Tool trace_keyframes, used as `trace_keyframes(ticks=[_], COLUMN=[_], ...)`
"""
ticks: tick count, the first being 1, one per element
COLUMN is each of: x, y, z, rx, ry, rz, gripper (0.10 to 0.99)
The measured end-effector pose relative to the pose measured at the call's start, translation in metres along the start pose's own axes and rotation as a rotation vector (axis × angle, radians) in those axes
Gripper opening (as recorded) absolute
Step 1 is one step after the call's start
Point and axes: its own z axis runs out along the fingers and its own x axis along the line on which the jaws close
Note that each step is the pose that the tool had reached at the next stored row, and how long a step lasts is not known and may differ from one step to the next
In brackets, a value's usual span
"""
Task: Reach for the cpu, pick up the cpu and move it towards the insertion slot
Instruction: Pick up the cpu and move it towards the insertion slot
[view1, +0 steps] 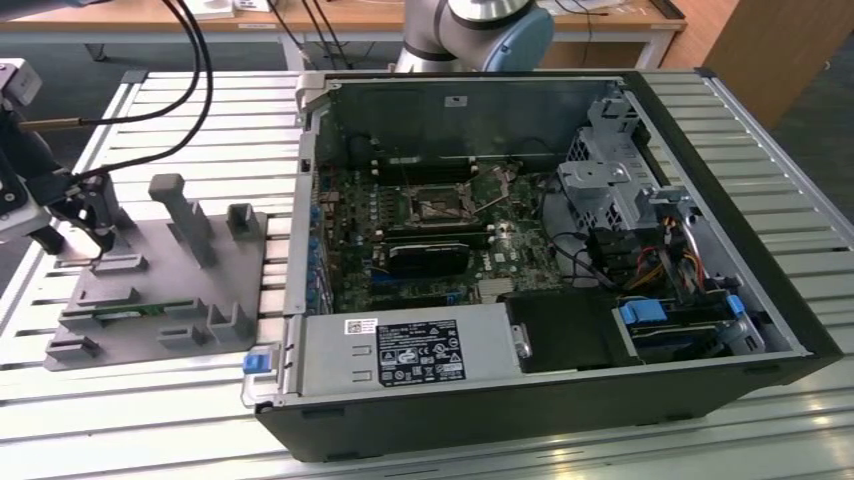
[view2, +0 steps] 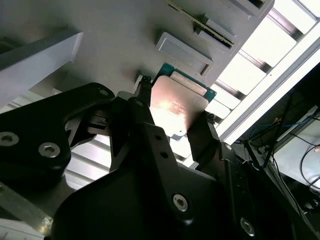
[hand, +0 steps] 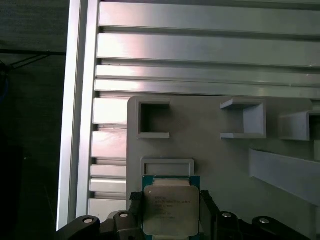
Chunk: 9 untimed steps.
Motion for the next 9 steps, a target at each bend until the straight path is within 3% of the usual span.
trace_keyframes(ticks=[9], x=[0.0000], y=[0.0002], z=[-0.0030], rx=[0.000], ry=[0.0000], rz=[0.000], gripper=[0.541])
